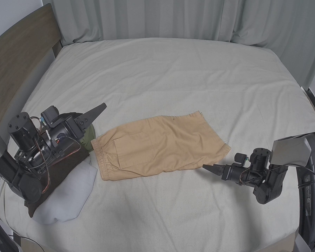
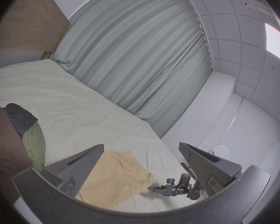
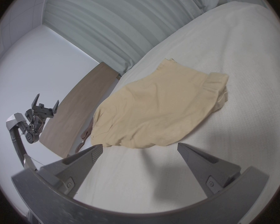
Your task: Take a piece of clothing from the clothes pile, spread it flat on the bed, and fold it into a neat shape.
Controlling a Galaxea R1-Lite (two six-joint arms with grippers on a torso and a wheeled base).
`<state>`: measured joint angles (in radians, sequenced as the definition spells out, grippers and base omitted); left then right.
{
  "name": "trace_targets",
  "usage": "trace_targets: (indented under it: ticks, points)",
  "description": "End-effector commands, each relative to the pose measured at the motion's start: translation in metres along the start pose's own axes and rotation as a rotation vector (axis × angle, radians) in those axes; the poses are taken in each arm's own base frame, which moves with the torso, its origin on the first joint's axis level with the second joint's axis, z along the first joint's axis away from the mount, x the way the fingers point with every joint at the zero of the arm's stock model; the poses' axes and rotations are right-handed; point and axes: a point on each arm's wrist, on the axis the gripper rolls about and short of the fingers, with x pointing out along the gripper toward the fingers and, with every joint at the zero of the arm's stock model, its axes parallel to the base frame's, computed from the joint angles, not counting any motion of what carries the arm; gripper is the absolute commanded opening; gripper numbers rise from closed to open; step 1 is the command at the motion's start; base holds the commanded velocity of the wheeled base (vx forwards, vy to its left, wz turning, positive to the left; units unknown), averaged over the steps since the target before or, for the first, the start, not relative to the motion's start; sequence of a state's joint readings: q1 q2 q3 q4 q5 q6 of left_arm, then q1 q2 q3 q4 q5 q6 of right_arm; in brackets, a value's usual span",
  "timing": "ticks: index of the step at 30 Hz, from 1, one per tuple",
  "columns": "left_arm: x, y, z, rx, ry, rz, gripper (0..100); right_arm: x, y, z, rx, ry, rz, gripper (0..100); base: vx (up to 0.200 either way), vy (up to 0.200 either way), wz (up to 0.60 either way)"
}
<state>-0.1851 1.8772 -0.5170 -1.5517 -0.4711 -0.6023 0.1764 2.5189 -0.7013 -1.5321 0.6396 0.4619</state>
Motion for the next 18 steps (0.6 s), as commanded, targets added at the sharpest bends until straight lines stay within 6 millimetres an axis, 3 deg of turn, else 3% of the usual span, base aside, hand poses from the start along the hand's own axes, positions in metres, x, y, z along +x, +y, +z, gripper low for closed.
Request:
trace_targets:
  ticks: [1,4,18]
  points:
    - [0.0,0.0,0.0,-0.001,0.001,0.0,100,0.008,-0.002,-0.003,0.006,-0.006,-0.037,100,0.0,0.0,0.0]
    - [-0.001,0.001,-0.002,-0.005,0.007,0.004,100,0.023,-0.006,-0.007,0.019,-0.029,-0.113,100,0.0,0.0,0.0]
    - [0.001,0.009,-0.015,-0.014,0.047,0.03,100,0.066,0.015,0.0,0.099,-0.047,-0.089,100,0.0,0.0,0.0]
